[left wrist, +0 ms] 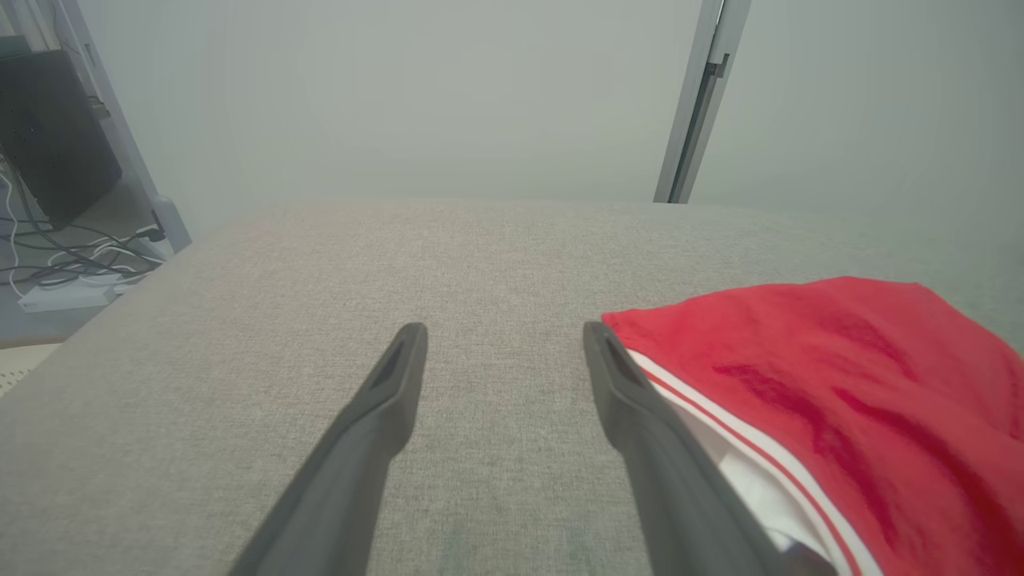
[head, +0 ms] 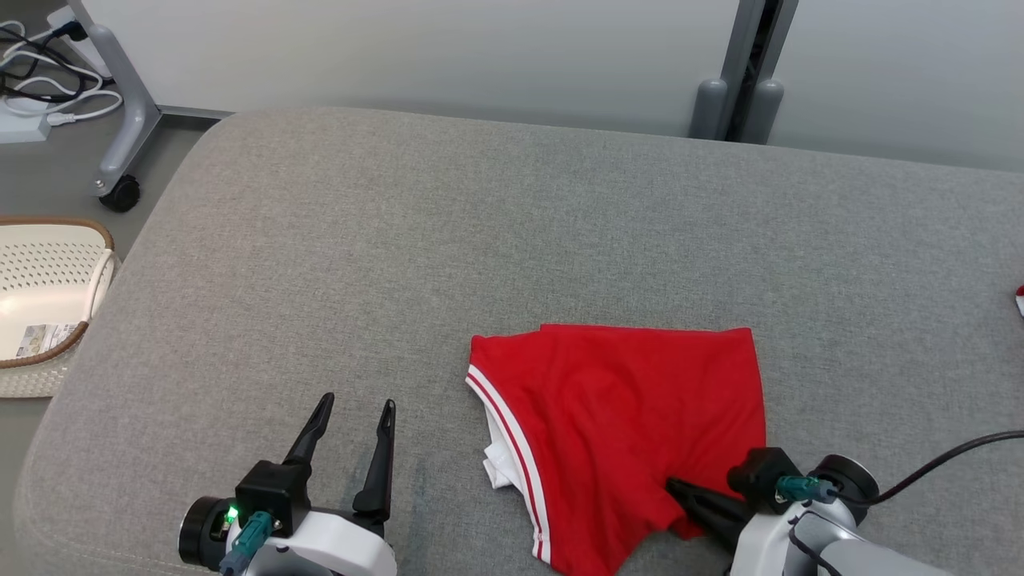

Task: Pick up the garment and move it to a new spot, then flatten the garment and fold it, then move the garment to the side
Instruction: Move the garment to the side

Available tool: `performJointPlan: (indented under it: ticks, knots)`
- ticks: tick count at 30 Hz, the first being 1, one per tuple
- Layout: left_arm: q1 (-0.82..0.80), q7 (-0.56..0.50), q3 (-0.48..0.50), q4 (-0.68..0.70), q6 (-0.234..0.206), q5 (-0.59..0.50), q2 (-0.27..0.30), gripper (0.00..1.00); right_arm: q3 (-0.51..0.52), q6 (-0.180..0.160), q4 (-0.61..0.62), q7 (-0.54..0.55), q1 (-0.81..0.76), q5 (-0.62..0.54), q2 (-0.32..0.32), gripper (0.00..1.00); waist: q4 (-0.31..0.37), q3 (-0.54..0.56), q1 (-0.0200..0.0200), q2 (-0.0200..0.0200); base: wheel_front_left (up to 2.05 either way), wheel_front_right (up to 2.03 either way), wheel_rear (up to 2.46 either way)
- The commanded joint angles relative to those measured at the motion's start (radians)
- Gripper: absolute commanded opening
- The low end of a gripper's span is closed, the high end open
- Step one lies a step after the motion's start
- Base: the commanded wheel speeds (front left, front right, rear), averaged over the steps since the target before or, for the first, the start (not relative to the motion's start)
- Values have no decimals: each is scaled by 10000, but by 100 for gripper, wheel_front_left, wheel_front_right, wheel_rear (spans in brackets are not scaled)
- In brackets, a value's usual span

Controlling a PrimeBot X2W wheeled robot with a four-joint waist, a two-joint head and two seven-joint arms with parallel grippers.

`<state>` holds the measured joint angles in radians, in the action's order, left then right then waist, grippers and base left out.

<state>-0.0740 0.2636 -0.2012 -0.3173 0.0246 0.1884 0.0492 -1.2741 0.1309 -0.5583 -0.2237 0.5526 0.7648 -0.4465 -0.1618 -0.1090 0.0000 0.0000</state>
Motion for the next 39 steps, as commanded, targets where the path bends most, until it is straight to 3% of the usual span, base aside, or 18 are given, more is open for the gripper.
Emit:
performJointPlan:
  ticks: [1, 10, 21, 30, 39]
  knots:
    - [-137, 18, 18, -6, -48, 51, 38, 100, 1, 0, -10, -107, 167, 88, 6, 0, -2, 23, 0, 0, 0, 0, 0]
    - [-49, 18, 55, -21, -62, 88, 37, 100, 86, 2, 353, -367, 626, 349, 187, 0, -35, 147, 0, 0, 0, 0, 0]
    - [-205, 19, -20, -19, -45, 147, 37, 100, -63, 2, 264, 782, 194, -145, 648, 0, -435, -41, 0, 0, 0, 0, 0]
    - [-258, 18, -92, -47, -93, 188, 37, 100, -67, 2, -267, 823, 367, 4, 1244, 0, -758, -92, 0, 0, 0, 0, 0]
    - [-119, 19, 29, -51, -130, 156, 35, 100, -65, 0, -610, 869, 363, 67, 1197, 0, -719, 16, 0, 0, 0, 0, 0]
